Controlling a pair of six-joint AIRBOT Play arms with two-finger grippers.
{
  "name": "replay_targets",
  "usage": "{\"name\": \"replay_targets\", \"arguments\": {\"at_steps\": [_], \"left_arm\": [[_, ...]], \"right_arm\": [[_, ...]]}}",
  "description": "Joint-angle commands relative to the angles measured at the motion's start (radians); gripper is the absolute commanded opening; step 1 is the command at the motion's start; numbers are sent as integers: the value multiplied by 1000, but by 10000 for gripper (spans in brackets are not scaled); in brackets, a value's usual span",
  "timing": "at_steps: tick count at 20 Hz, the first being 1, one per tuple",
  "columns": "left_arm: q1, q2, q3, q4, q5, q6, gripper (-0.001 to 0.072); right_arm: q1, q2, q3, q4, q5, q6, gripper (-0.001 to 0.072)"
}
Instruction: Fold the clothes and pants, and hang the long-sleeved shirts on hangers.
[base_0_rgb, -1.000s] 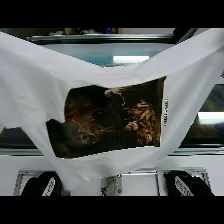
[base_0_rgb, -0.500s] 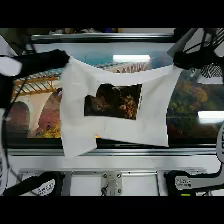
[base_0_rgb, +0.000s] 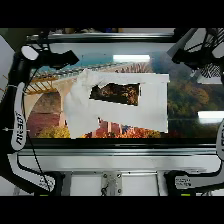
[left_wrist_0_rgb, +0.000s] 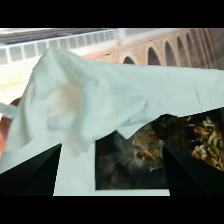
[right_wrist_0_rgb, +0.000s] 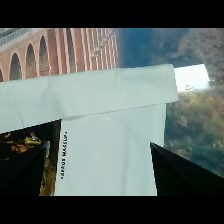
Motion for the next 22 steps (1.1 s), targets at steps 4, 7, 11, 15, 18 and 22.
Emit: {"name": "replay_targets", "arguments": {"at_steps": [4,7,11,15,18,22], "left_arm": [[268,88,-372,-3,-163,-16,668],[325,60,-553,-42,-148,3,668],[326,29,-654,-117,-96,81,667],[289,29,-675,-114,-74,101,668],[235,29,-676,-106,-30,100,667],[171,29,-675,-105,-5,100,666]], "right_arm": [[53,272,-152,2,171,-69,701],[114,380,-289,2,169,-68,701],[198,444,-402,1,169,-56,701],[241,441,-413,2,153,-53,700],[243,442,-413,26,142,-52,701],[243,442,-413,28,143,-52,701]]}}
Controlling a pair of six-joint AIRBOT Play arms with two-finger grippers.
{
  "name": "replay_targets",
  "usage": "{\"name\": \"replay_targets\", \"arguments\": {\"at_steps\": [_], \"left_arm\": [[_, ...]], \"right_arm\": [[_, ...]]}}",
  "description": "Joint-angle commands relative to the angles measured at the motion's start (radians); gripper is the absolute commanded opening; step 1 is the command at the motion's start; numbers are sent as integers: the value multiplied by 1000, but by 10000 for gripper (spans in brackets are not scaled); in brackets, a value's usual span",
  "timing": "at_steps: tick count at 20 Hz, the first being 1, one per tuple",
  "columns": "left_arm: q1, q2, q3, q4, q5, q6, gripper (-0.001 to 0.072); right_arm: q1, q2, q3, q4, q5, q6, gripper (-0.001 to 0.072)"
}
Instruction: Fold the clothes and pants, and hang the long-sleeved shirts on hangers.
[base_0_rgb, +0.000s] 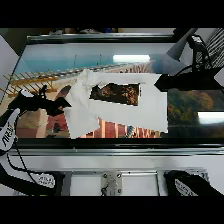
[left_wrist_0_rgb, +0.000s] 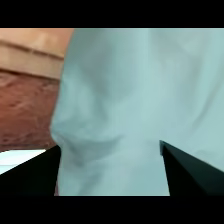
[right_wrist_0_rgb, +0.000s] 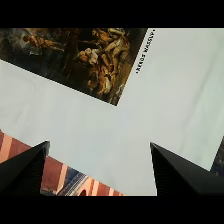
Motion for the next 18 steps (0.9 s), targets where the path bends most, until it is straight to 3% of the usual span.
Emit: {"name": "replay_targets", "arguments": {"at_steps": [1,2,3,7,11,14,18], "left_arm": [[-53,-2,-3,11,27,4,520],[-59,-1,-3,10,19,4,214],[-59,2,-3,9,13,5,5],[-44,76,-4,105,-26,4,8],[-66,220,-124,188,-71,4,9],[-95,337,-266,190,-42,4,9],[-116,460,-367,190,-6,4,9]], "right_arm": [[3,2,-2,8,-2,2,701],[3,3,-2,6,5,1,701],[-2,6,-2,-3,21,0,701],[-113,48,-74,-6,137,33,701],[-269,149,-444,-90,116,314,700],[-357,171,-757,-23,-37,445,700],[-409,170,-1003,192,-317,451,700]]}}
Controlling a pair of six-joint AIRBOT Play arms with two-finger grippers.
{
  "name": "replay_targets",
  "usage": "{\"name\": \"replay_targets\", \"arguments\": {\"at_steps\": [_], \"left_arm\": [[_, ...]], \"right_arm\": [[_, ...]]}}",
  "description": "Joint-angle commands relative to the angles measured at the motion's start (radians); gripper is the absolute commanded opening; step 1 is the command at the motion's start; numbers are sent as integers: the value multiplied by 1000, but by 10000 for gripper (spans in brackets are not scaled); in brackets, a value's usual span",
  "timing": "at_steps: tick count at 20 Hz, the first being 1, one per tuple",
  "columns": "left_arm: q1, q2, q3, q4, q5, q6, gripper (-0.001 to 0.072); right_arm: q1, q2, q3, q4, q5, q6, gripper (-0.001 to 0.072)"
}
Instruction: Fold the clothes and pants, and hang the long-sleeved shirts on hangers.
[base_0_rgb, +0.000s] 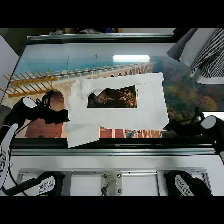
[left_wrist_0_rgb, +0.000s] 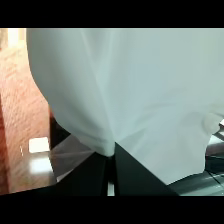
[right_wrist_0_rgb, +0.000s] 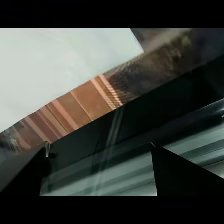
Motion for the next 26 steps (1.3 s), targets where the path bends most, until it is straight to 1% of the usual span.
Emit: {"name": "replay_targets", "arguments": {"at_steps": [1,6,12,13,17,18,19,20,21,22,23,24,26], "left_arm": [[-13,103,-86,8,43,0,9],[-12,141,-96,8,48,0,8],[-12,142,-97,9,56,0,9],[-12,142,-97,9,62,0,9],[-12,142,-97,10,68,0,9],[-12,142,-97,10,71,0,8],[-12,142,-97,11,74,0,9],[-12,142,-97,11,75,0,8],[-12,142,-97,11,75,0,9],[-12,142,-97,11,75,0,9],[-12,142,-97,11,75,0,9],[-12,142,-97,11,74,-1,9],[-10,154,-88,10,71,-5,8]], "right_arm": [[-42,5,-207,160,-266,48,700],[-37,-19,-217,172,-495,46,700],[26,-103,-217,196,-609,39,699],[43,-120,-214,203,-619,16,700],[74,-174,-183,281,-621,-132,693],[77,-180,-176,298,-620,-171,587],[79,-182,-173,304,-617,-203,462],[80,-181,-171,309,-605,-221,375],[80,-181,-169,309,-591,-236,249],[80,-180,-168,309,-577,-260,99],[79,-181,-168,309,-573,-290,7],[79,-180,-164,309,-568,-316,6],[79,-163,-122,288,-507,-323,6]]}}
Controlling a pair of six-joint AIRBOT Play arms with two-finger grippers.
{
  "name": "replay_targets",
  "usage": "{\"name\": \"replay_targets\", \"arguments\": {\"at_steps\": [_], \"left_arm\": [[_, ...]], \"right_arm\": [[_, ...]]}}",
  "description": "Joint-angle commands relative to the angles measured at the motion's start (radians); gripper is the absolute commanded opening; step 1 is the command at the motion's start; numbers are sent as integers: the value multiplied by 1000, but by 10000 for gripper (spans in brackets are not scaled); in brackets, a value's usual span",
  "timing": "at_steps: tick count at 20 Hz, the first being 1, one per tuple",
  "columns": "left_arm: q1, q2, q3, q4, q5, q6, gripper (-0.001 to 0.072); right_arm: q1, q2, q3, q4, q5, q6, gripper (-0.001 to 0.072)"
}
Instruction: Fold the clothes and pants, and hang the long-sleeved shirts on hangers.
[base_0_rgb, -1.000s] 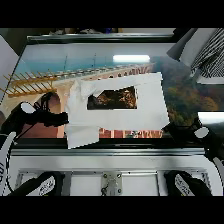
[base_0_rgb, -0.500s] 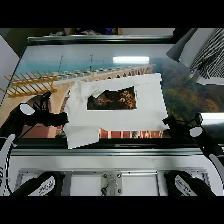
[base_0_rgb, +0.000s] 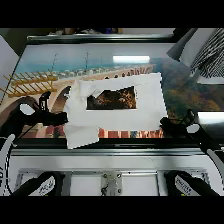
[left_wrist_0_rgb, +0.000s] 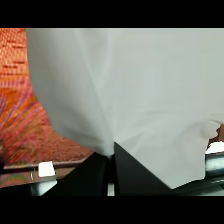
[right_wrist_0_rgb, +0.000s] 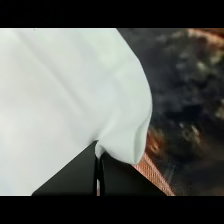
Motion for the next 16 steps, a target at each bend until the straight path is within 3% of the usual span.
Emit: {"name": "replay_targets", "arguments": {"at_steps": [1,5,10,13,16], "left_arm": [[10,32,31,-2,-8,-7,9],[73,204,287,-11,-66,-29,8],[103,469,687,-10,-130,-72,8],[103,609,815,-9,-122,-91,9],[103,712,881,-8,-108,-142,8]], "right_arm": [[1,35,81,-29,79,-58,6],[-1,176,470,-220,258,-58,6],[0,301,1036,-246,384,-57,6],[0,384,1200,-246,385,-57,5],[0,472,1219,-250,394,-57,6]]}}
